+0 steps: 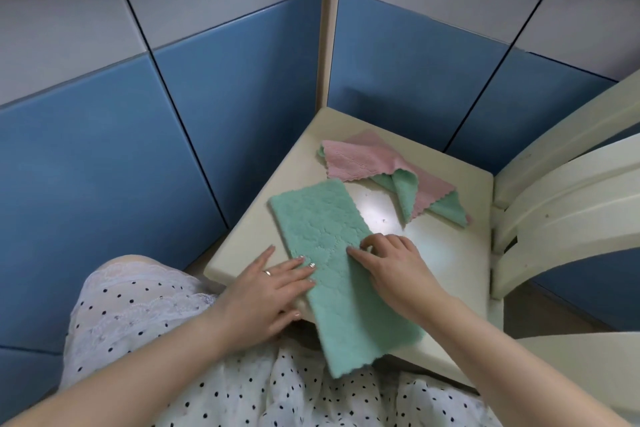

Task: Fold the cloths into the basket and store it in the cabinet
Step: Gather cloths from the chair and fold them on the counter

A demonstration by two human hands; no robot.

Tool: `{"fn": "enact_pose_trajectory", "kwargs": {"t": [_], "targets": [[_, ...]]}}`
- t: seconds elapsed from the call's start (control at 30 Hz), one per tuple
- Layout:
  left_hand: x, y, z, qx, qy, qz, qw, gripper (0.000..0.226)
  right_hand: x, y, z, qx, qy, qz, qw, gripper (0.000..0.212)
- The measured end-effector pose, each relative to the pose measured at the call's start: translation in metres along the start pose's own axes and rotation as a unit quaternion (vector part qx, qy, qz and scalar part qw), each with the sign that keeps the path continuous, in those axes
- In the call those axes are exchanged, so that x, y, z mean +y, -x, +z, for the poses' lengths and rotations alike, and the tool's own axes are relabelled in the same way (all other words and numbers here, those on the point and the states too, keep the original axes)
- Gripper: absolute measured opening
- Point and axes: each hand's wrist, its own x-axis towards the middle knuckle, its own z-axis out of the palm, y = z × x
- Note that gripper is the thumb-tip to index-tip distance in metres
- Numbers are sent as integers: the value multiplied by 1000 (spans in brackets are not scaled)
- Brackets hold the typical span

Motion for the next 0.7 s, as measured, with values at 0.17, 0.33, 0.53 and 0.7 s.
{"fn": "enact_pose_trajectory", "kwargs": {"t": [0.17,0.33,0.53,0.7], "targets": [[-33,14,-4,-41,-37,10,998,60,-10,26,3,-4,-6,-25,1000,64],[-40,7,-5,-10,-57,49,997,60,-12,36,1,-3,-49,-52,997,60],[-33,-9,5,-41,-53,165,984,67,-10,65,0,-188,-84,-118,971,92],[-34,-17,14,-40,-10,192,981,57,-16,72,15,-84,-18,-123,989,88]]}}
